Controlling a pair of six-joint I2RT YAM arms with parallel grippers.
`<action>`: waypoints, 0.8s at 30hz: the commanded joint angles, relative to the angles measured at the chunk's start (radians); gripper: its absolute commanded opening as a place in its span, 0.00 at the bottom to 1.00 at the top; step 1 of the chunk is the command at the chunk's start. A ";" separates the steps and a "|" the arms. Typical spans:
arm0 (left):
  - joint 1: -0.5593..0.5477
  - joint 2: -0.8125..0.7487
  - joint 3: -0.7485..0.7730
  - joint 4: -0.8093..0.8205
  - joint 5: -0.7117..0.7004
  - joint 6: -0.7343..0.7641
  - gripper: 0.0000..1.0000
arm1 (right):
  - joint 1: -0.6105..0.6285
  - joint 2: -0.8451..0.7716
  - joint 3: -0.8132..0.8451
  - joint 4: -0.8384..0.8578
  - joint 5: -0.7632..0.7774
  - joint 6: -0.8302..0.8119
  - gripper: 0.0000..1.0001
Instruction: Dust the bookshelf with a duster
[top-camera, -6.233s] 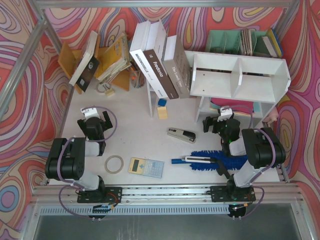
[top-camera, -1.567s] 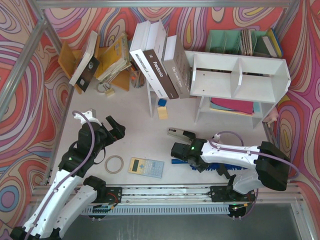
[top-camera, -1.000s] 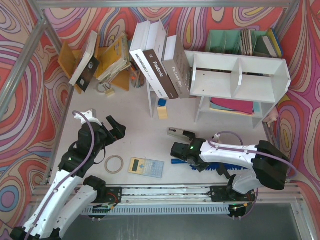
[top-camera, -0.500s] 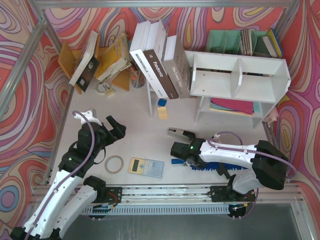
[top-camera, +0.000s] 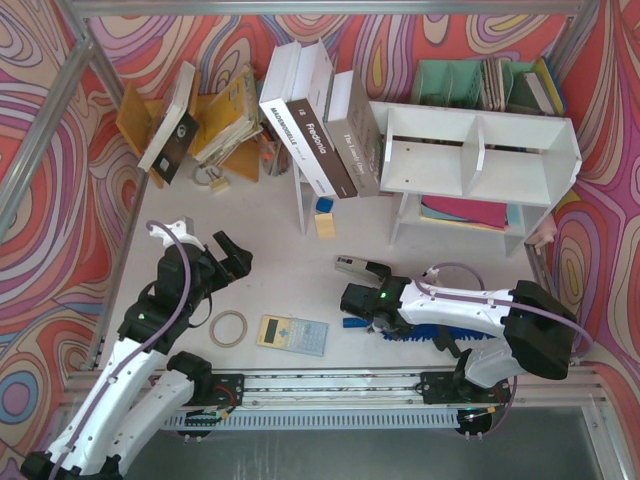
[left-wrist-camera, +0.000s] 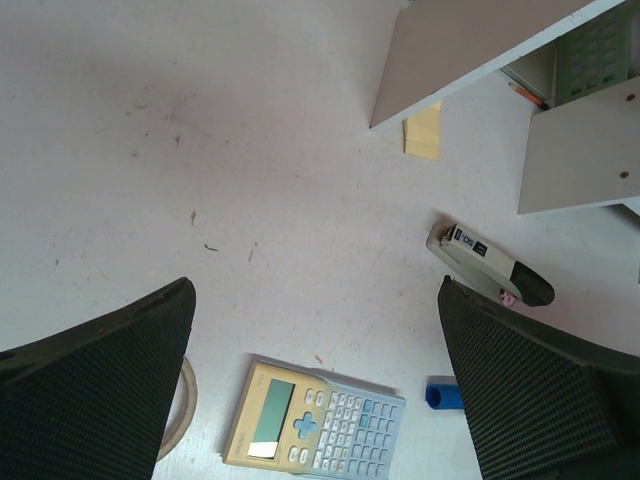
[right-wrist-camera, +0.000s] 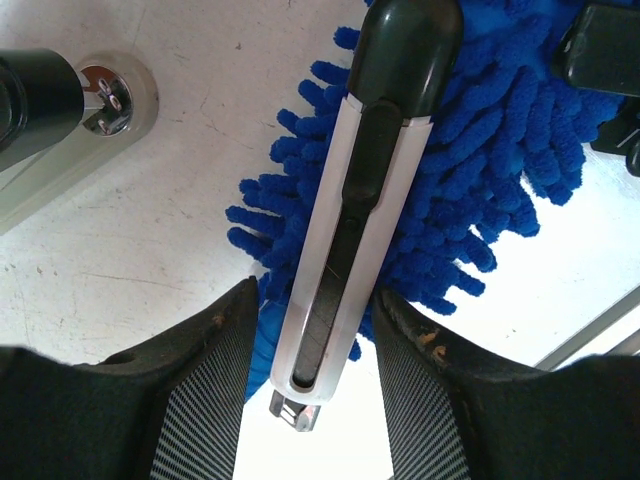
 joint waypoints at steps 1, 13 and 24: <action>-0.002 0.005 -0.015 0.019 0.000 -0.001 0.98 | -0.003 0.019 -0.004 0.001 0.036 0.138 0.50; -0.002 0.004 -0.015 0.019 -0.006 0.000 0.98 | -0.004 0.024 -0.010 0.003 0.036 0.145 0.38; -0.002 0.004 -0.016 0.016 -0.013 -0.002 0.98 | -0.004 0.001 0.053 -0.047 0.113 0.114 0.35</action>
